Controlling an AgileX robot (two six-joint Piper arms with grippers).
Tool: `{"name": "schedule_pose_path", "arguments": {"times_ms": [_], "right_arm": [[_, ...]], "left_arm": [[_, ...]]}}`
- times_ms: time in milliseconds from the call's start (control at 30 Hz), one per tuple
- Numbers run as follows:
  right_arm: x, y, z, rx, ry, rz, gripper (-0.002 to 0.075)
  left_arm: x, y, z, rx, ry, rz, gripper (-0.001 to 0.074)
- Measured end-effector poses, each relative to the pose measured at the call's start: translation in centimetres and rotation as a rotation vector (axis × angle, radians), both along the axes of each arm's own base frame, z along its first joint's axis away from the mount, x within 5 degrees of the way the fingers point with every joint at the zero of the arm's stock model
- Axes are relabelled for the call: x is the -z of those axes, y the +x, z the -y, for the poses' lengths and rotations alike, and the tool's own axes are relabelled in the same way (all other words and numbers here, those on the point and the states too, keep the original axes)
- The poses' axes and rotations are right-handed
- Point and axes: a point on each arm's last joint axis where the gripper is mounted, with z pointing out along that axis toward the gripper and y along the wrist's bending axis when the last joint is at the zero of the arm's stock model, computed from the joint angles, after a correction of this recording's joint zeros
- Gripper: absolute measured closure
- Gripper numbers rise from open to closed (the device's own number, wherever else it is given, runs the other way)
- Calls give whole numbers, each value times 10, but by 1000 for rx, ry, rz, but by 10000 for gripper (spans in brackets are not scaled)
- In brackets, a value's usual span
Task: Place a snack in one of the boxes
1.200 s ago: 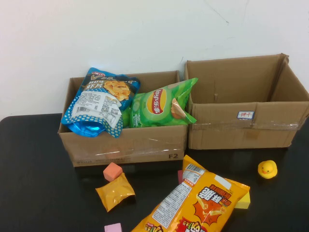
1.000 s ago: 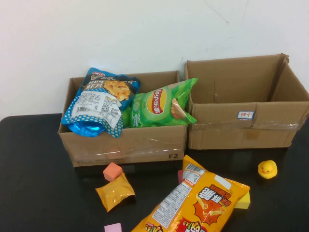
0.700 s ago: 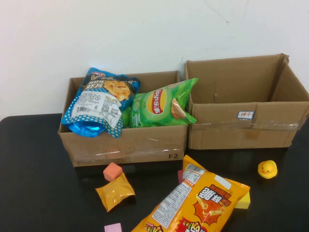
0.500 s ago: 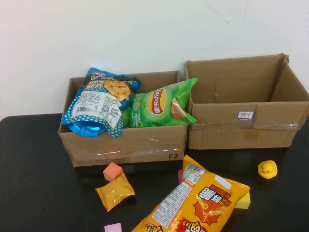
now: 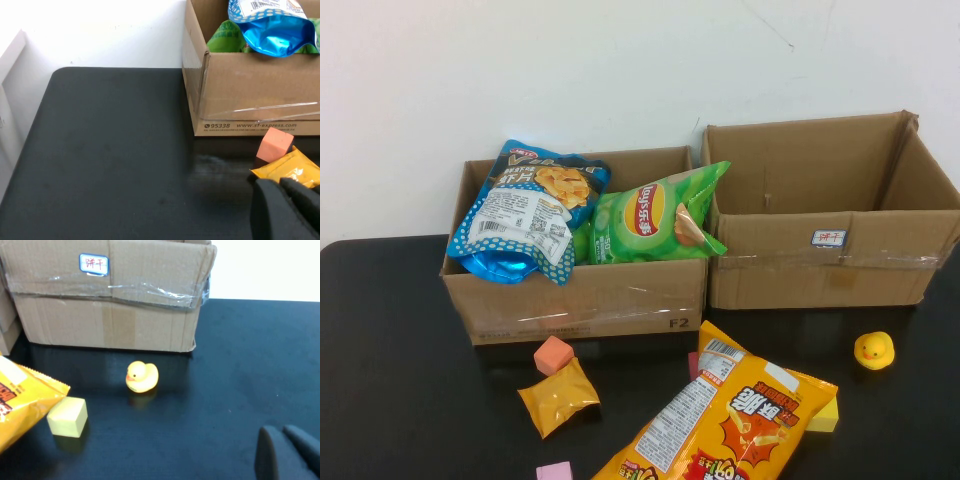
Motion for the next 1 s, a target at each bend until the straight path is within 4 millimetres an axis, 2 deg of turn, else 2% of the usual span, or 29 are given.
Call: {"name": "schedule_pose_path", "arguments": {"times_ms": [367, 500, 567, 667, 833, 1000], "right_arm": [[0, 0, 0, 0, 0, 4, 727], [-6, 2, 0, -4, 1, 70, 727], [-14, 4, -1, -10, 3, 169, 727], [-40, 5, -2, -26, 7, 451, 727], [-72, -5, -4, -48, 25, 827, 727], [-90, -18, -5, -68, 54, 1065, 727]], "left_arm": [[0, 0, 0, 0, 2, 5, 737], [-4, 2, 0, 3, 0, 64, 736], [-11, 3, 1, 7, -4, 139, 737], [-30, 4, 2, 17, -13, 357, 737], [-56, -1, 3, 30, -25, 641, 736], [-68, -6, 3, 36, -31, 789, 736]]}}
